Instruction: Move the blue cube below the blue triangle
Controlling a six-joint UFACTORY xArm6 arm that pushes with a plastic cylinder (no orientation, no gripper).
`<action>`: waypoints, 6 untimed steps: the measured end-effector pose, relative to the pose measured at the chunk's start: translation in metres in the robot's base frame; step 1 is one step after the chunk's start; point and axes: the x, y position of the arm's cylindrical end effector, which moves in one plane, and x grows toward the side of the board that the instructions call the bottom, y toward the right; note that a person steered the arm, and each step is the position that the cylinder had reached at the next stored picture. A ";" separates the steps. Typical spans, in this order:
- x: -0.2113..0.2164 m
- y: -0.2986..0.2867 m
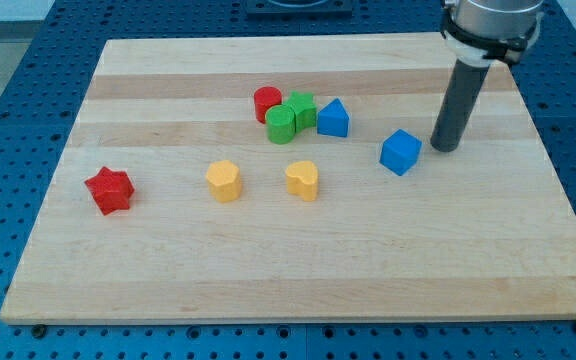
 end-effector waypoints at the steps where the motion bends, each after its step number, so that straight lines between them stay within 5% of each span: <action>1: 0.015 -0.001; 6: 0.018 -0.125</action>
